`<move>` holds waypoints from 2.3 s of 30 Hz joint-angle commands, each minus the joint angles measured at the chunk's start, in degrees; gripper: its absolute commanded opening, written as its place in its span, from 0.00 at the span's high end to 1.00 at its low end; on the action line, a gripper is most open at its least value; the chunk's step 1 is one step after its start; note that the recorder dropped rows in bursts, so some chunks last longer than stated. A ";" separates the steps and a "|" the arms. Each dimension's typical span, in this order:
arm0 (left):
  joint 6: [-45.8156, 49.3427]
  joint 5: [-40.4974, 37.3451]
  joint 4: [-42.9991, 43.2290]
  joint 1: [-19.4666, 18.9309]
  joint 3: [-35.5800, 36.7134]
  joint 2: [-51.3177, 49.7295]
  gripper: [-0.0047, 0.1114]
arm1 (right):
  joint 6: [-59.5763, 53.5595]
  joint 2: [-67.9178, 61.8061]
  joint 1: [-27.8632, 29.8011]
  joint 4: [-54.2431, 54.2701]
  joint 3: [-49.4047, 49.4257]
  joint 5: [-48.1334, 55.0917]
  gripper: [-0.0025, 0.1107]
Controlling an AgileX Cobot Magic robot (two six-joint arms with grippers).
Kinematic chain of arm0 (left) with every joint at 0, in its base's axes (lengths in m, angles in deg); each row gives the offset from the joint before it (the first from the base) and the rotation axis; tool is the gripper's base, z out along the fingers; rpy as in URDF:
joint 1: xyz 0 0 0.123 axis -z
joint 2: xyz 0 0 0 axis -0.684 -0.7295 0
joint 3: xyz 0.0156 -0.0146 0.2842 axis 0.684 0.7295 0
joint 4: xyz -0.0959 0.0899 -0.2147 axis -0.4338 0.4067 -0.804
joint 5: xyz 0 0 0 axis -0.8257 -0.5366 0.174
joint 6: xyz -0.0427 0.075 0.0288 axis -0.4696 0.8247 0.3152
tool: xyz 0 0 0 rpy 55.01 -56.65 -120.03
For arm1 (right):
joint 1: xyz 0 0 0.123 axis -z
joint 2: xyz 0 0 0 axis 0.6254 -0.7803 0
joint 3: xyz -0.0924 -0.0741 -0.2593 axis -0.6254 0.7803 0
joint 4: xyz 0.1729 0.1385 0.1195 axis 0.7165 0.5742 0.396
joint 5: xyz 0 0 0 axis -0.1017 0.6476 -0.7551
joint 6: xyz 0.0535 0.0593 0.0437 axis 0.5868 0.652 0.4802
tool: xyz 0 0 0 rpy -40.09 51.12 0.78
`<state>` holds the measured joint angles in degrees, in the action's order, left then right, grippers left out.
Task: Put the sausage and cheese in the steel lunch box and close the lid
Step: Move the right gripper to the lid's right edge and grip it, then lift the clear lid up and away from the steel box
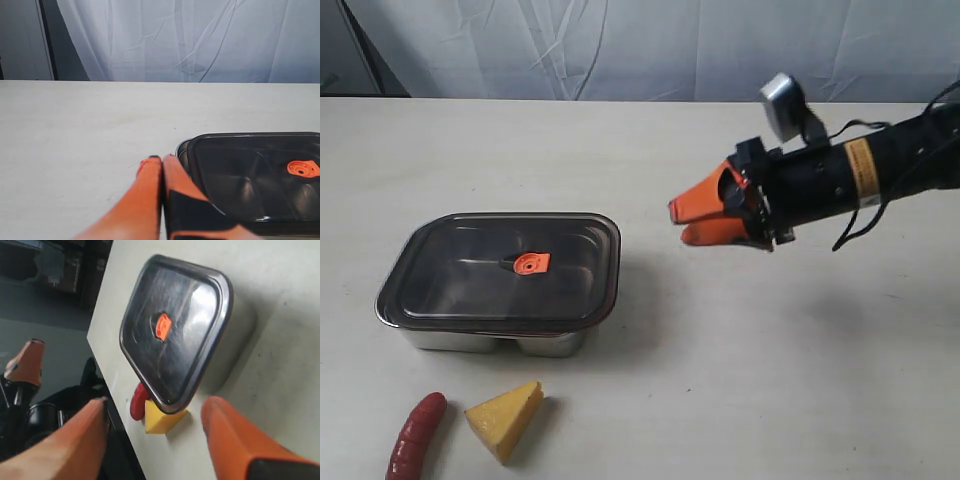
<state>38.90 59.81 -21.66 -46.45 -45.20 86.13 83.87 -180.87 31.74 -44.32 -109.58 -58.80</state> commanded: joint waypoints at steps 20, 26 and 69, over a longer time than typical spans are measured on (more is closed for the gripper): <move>0.00 0.28 -0.79 0.45 0.22 0.38 0.96 | -12.42 -12.58 -13.71 15.02 -0.35 8.16 0.52; 0.00 0.28 -0.79 0.45 0.22 0.38 0.96 | -13.72 -12.58 -13.71 16.90 -0.35 8.22 0.52; 0.00 0.28 -0.79 0.45 0.22 0.38 0.96 | -18.40 -12.61 -15.76 17.74 -0.35 12.64 0.94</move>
<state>38.90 59.81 -21.66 -46.45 -45.20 86.13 66.57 -193.53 16.00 -25.80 -109.83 -48.84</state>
